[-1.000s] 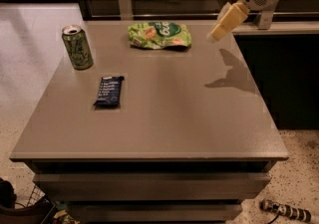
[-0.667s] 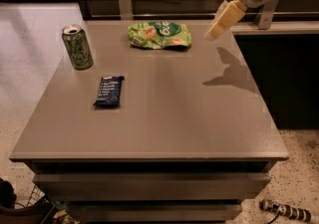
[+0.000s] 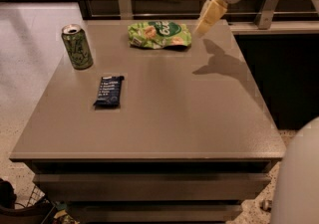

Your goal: Pick green rice chip bag

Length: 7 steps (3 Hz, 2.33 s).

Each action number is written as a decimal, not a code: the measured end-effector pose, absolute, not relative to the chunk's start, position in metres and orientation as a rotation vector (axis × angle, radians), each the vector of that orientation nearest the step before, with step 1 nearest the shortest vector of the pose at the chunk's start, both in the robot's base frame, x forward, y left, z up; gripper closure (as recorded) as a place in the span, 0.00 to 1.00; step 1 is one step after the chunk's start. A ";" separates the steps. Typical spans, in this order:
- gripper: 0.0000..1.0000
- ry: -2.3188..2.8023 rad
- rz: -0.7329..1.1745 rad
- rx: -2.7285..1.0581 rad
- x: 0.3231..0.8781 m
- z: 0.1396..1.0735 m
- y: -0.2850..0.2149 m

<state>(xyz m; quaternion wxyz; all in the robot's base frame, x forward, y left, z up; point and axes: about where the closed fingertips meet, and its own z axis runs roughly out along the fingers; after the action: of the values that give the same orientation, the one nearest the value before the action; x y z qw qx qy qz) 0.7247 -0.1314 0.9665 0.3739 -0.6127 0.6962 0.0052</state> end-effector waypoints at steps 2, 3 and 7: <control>0.00 1.729 0.074 -1.615 0.800 0.928 -0.063; 0.00 1.717 0.127 -1.584 0.814 0.915 -0.041; 0.18 1.849 0.349 -1.455 0.814 0.826 0.000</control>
Offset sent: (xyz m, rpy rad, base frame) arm 0.1189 0.0862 -0.0398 0.0548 0.0041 0.0864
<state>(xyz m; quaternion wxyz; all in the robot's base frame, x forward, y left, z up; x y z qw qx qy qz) 0.8138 0.0003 0.8257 0.3722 -0.5677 0.7215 0.1361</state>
